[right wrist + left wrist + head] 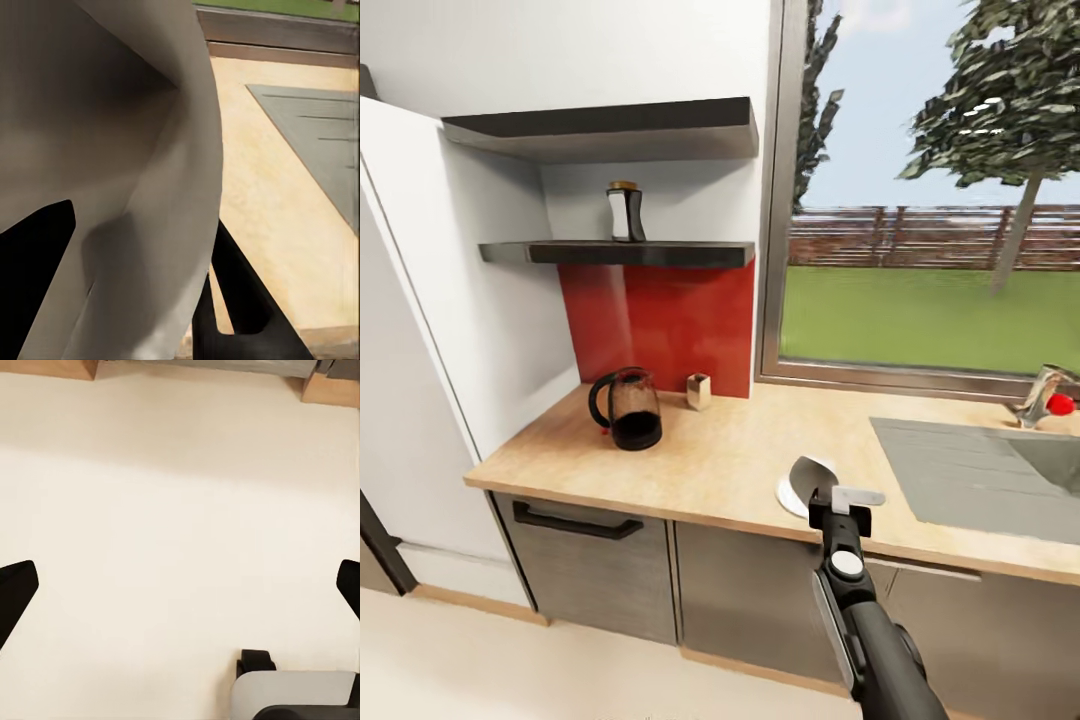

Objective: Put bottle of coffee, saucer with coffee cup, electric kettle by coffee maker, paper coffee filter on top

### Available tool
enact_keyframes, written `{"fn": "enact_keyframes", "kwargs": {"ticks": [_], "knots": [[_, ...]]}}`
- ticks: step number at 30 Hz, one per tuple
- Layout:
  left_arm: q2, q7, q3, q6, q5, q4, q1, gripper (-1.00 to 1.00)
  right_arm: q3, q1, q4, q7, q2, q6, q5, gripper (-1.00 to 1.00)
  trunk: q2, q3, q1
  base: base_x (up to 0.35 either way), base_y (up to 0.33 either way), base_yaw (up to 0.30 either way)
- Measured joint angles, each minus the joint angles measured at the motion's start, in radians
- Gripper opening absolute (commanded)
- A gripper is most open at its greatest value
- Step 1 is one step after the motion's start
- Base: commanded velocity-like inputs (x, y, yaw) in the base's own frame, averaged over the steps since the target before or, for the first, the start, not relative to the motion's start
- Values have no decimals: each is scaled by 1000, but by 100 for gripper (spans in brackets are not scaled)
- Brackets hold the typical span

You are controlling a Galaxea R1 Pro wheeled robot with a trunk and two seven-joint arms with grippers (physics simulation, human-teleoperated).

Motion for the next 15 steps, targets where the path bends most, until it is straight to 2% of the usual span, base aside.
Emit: {"fn": "enact_keyframes", "kwargs": {"ticks": [3, 9, 15], "knots": [[0, 0, 0, 0, 0, 0, 0, 100, -6, 2, 0, -1, -1, 0, 0, -100, 0, 0, 0, -78, 77, -300], [0, 0, 0, 0, -1, 0, 2, 100, -98, 6, 8, -3, -3, 0, 1, -100, 0, 0, 0, -9, 9, -300], [0, 0, 0, 0, -1, 0, 2, 100, -384, 9, 35, -2, -4, -4, 6, -100, 0, 0, 0, 0, 0, -300]]}}
